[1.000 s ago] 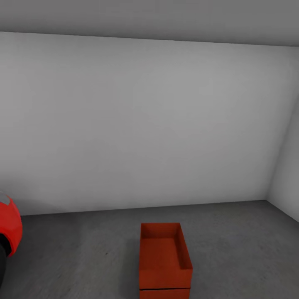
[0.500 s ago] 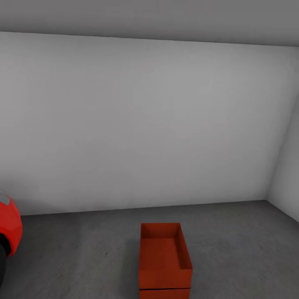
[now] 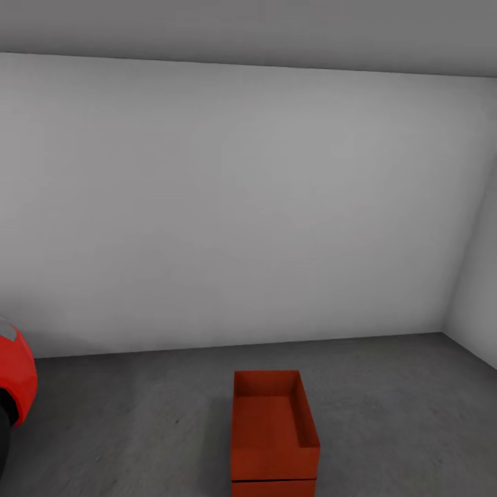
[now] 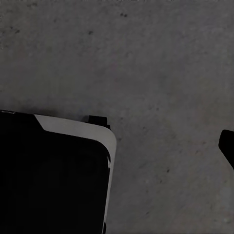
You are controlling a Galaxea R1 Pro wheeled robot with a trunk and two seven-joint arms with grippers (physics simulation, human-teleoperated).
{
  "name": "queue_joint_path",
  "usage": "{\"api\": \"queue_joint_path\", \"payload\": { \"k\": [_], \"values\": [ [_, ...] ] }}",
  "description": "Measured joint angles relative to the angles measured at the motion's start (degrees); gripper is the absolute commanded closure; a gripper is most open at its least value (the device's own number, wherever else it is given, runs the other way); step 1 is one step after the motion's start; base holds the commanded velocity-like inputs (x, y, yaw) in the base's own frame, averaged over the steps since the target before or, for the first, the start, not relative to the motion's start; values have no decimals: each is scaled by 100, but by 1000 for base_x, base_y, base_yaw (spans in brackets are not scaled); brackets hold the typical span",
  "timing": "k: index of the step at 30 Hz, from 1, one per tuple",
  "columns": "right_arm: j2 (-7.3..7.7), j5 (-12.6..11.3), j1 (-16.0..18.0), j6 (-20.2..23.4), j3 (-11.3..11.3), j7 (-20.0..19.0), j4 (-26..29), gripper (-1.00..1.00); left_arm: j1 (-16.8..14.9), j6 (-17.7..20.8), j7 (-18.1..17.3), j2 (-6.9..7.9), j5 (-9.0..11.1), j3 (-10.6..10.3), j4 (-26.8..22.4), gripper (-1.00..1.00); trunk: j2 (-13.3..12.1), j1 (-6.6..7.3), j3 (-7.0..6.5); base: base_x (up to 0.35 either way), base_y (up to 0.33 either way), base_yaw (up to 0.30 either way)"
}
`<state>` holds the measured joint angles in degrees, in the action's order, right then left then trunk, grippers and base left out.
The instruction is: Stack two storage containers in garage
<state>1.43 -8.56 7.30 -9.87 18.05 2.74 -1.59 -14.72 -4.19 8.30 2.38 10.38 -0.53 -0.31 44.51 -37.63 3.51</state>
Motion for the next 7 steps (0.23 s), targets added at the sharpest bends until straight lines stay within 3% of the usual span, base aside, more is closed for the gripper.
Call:
{"api": "queue_joint_path", "payload": {
  "k": [7],
  "values": [
    [0, -1, 0, -2, 0, -2, 0, -100, 0, 0, 0, 0, 0, 0, 0, -100, 0, 0, 0, 0, 0, 0]
  ]
}}
